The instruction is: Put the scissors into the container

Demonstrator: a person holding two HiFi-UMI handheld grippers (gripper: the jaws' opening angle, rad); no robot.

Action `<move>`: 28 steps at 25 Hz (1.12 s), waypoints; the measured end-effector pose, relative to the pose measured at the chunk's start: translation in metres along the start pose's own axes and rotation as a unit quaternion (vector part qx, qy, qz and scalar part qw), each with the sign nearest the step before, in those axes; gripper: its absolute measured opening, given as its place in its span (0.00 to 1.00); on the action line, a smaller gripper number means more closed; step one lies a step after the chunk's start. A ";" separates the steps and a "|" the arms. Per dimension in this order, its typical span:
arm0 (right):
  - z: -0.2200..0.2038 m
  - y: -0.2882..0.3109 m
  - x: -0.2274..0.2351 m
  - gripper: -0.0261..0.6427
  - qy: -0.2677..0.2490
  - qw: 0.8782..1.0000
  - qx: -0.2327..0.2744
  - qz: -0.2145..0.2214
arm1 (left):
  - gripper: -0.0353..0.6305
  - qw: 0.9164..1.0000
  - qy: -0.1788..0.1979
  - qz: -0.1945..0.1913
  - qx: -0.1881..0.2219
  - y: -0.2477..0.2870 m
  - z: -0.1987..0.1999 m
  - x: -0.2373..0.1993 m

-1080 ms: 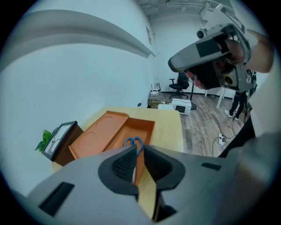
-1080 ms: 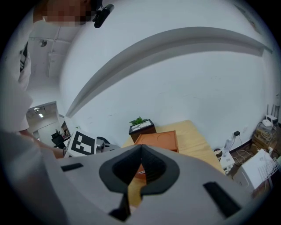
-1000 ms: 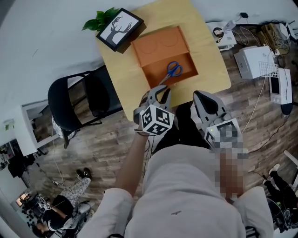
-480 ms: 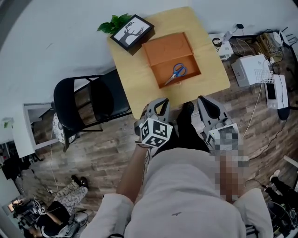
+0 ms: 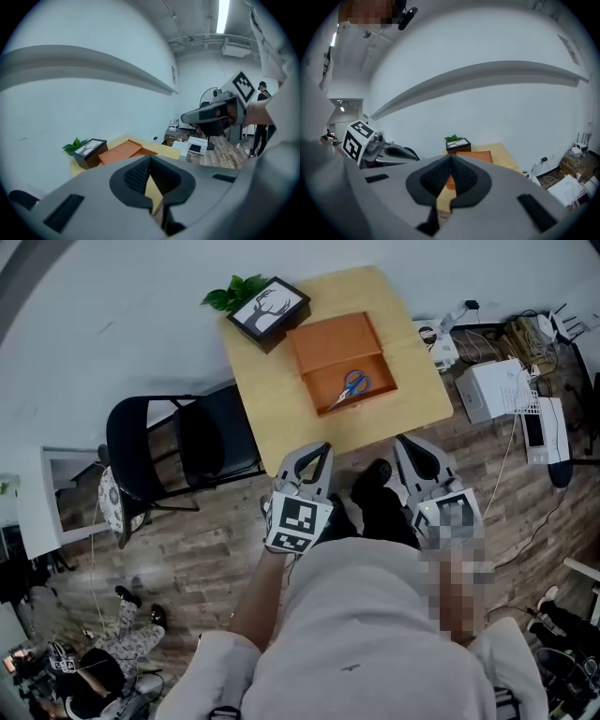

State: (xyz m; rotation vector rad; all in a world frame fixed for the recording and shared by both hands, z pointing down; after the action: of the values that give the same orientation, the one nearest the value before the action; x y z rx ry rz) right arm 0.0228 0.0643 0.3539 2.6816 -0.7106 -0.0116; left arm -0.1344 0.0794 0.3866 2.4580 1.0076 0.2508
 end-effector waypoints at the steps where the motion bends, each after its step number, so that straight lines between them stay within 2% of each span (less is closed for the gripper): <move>1: 0.001 -0.002 -0.001 0.04 -0.001 1.000 0.002 0.000 | 0.06 1.000 -0.004 0.000 0.009 -0.005 0.005 0.001; 7: 0.011 -0.013 -0.001 0.04 0.001 1.000 0.020 -0.001 | 0.06 0.996 -0.045 0.001 0.073 -0.025 0.033 0.004; 12: 0.020 -0.023 0.000 0.04 -0.006 0.999 0.031 0.008 | 0.06 0.991 -0.070 0.009 0.112 -0.030 0.045 0.005; 19: 0.026 -0.039 -0.003 0.04 -0.021 0.999 0.043 0.018 | 0.06 0.986 -0.099 0.011 0.132 -0.035 0.048 0.013; 28: 0.019 -0.049 -0.002 0.04 -0.016 0.999 0.045 0.011 | 0.06 0.986 -0.102 0.005 0.131 -0.037 0.045 0.025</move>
State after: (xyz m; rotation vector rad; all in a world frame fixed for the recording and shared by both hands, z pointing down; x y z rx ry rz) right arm 0.0424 0.0983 0.3186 2.7650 -0.7679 -0.0157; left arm -0.1237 0.1038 0.3290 2.6561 0.9935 -0.1374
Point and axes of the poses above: the fingertips, and each gripper's own axes: y forward along the fingers, x to its right, z out of its top, the point moved 4 cm from there along -y, backward along the fingers, and after that the axes turned 9 degrees about -z, right-handed, at the moved point
